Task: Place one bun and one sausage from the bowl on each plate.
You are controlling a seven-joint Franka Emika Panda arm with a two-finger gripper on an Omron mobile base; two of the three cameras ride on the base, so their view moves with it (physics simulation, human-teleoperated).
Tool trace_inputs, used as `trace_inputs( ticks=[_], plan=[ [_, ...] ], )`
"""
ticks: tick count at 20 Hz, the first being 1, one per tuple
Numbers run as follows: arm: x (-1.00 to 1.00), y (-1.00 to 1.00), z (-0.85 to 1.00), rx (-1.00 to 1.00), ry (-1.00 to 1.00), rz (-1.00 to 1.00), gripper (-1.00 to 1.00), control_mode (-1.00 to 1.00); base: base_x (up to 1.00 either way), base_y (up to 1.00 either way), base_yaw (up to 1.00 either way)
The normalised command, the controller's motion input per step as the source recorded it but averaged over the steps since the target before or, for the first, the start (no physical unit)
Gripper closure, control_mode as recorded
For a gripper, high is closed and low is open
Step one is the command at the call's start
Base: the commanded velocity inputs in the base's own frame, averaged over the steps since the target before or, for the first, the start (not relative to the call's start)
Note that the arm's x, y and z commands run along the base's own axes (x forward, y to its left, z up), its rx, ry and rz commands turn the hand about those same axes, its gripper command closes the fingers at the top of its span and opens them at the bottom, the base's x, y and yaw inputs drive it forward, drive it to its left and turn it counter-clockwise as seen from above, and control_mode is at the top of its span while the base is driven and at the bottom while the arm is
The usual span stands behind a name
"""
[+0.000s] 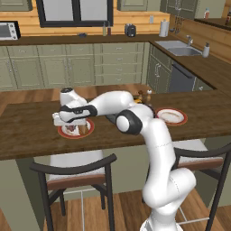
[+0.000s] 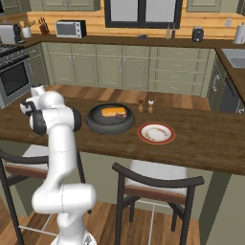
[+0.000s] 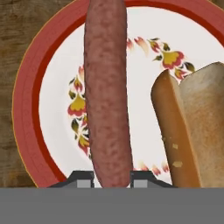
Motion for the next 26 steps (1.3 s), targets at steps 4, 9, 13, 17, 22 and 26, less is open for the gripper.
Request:
trace_inputs(
  ticks=[4,9,13,17,22,26],
  plan=[
    [-0.11,-0.24,0.0,0.0,0.0,0.0,-1.0,-1.0,0.0,0.0,0.0],
    [-0.84,-0.91,0.38,0.01,-0.23,-0.04,-1.0,-1.0,0.0,0.0,0.0],
    [-1.0,-1.0,0.95,0.04,-0.44,-0.07,-1.0,-1.0,0.0,0.0,0.0],
    [-0.81,-1.0,0.91,0.06,-0.3,-0.12,-1.0,-1.0,0.0,0.0,0.0],
    [-0.07,-1.0,0.87,0.09,-0.1,-0.24,-1.0,-1.0,0.0,0.0,0.0],
    [0.26,-1.0,0.77,0.08,-0.05,-0.28,-1.0,-1.0,0.0,0.0,0.0]
  ],
)
